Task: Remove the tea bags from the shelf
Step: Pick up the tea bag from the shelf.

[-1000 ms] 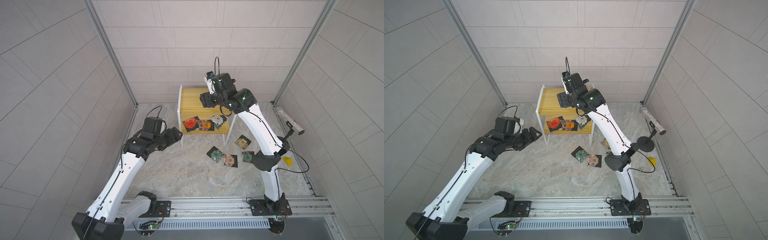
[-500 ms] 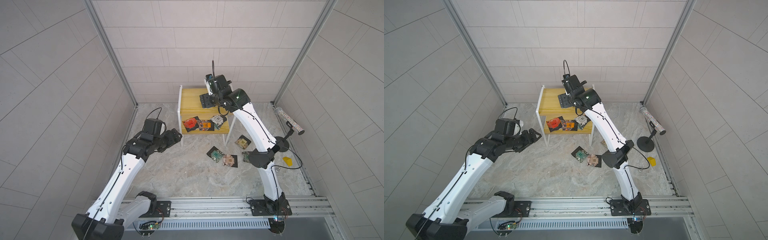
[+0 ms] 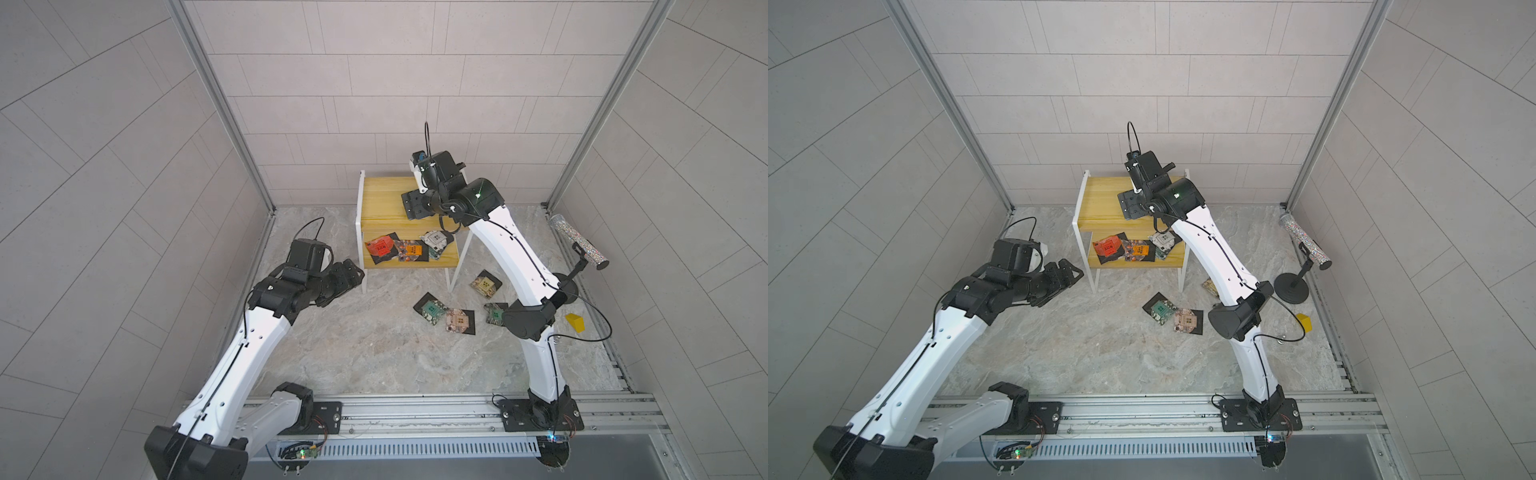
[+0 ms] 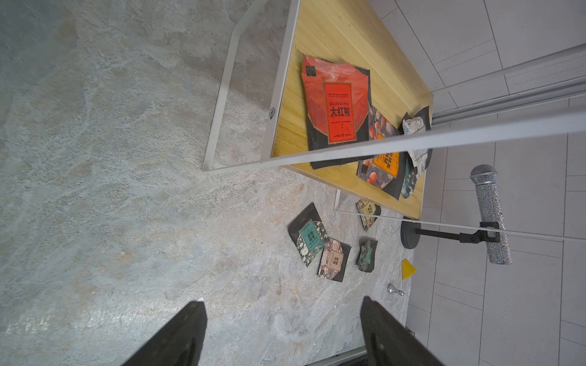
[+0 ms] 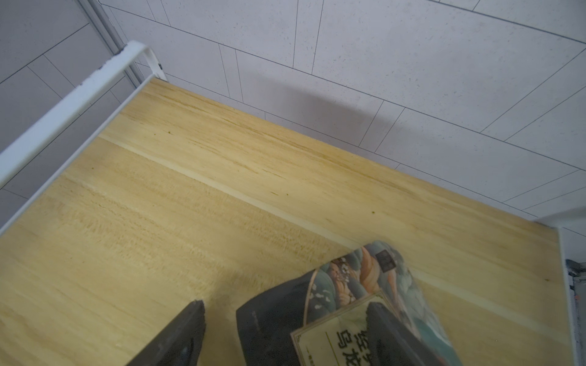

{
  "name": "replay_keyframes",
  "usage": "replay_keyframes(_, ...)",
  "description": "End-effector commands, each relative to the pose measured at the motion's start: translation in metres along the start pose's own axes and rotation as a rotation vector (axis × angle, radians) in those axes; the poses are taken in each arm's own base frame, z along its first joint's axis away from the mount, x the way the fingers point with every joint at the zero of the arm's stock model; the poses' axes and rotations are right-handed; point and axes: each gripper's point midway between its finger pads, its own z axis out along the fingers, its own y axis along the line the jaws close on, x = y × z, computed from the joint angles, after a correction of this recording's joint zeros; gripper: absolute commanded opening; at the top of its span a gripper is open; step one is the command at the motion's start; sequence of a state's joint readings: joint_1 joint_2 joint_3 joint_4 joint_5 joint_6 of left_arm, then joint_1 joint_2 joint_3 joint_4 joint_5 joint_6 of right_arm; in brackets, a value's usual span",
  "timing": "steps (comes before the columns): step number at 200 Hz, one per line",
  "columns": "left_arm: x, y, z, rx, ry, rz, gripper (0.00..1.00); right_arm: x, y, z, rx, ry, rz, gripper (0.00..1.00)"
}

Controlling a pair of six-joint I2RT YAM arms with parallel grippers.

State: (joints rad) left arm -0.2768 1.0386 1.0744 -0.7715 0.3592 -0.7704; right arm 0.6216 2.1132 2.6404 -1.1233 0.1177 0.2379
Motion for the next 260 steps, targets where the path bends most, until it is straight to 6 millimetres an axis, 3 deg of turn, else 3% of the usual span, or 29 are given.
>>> replay_keyframes(1, -0.002, -0.001, -0.001, 0.011, -0.012, -0.002, 0.84, 0.056, -0.006, 0.008, 0.031, 0.215, -0.056, 0.82)
replay_keyframes(47, -0.001, 0.0, -0.001, 0.013, -0.011, -0.005, 0.84, 0.071, -0.005, 0.009, 0.018, 0.26, -0.062, 0.66)
replay_keyframes(98, 0.0, 0.0, -0.001, 0.015, -0.011, -0.008, 0.84, 0.074, -0.003, 0.004, -0.005, 0.266, -0.057, 0.49)
replay_keyframes(147, 0.002, 0.001, -0.001, 0.021, -0.005, -0.024, 0.84, 0.059, 0.0, -0.007, -0.016, 0.215, -0.067, 0.37)
replay_keyframes(184, 0.004, 0.001, 0.0, 0.025, 0.002, -0.03, 0.84, 0.04, 0.003, -0.021, -0.023, 0.147, -0.079, 0.2)
replay_keyframes(260, 0.004, 0.0, 0.003, 0.031, 0.009, -0.042, 0.84, 0.013, 0.008, -0.061, -0.014, 0.021, -0.124, 0.05)
